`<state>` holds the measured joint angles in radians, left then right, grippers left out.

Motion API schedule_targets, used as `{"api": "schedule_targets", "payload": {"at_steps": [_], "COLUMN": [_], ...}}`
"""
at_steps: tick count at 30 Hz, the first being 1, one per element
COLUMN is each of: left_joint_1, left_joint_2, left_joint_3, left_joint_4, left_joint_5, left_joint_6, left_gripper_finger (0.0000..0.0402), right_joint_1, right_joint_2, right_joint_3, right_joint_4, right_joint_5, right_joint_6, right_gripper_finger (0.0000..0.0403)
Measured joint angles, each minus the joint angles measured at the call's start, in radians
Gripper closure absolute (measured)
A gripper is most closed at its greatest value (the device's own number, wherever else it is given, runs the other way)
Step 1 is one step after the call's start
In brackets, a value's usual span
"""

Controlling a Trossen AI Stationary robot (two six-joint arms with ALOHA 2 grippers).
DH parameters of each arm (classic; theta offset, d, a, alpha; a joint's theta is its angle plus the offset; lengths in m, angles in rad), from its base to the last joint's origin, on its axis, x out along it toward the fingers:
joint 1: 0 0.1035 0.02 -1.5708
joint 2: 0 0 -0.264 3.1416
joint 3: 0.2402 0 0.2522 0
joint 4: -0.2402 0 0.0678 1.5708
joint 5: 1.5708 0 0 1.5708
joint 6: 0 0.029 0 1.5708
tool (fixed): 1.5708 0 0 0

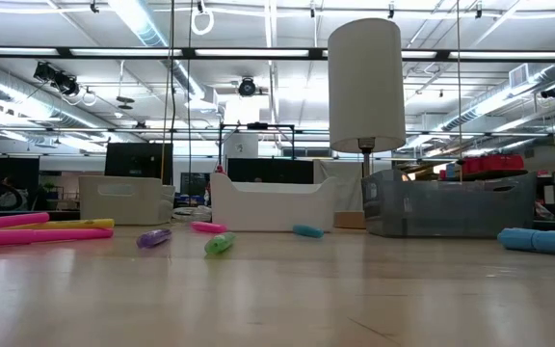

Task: Pick & Place Markers
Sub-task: Put the middle blue highlighter pen into the gray bin

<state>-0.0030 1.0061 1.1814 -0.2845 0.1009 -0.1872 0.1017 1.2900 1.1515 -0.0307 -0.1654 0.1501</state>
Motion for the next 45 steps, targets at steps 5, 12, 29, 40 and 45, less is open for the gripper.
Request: {"api": "schedule_targets", "payload": {"at_steps": [5, 12, 29, 40, 45], "left_joint_1": [-0.032, -0.036, -0.036, -0.036, -0.036], "left_joint_2": [0.044, 0.084, 0.095, 0.095, 0.095], "left_joint_3": [-0.001, 0.003, 0.002, 0.002, 0.002], "left_joint_4": [0.035, 0.066, 0.095, 0.097, 0.1], "left_joint_5": [-0.007, -0.008, -0.007, -0.007, -0.007], "left_joint_6": [0.0, -0.011, -0.01, -0.01, -0.011], "left_gripper_finger": [0.0236, 0.0236, 0.0236, 0.0236, 0.0236], "right_joint_1": [0.002, 0.09, 0.258, 0.288, 0.31], "right_joint_2": [0.0, -0.01, -0.005, -0.002, -0.001], "right_joint_3": [0.0, 0.0, 0.232, 0.352, 0.353], "right_joint_4": [0.0, -0.089, -0.864, -1.237, -1.322], "right_joint_5": [0.0, 0.209, 0.372, 0.229, 0.104], "right_joint_6": [0.034, 0.096, 0.691, 1.043, 1.153], "right_gripper_finger": [0.0264, 0.0264, 0.0264, 0.0264, 0.0264]}}
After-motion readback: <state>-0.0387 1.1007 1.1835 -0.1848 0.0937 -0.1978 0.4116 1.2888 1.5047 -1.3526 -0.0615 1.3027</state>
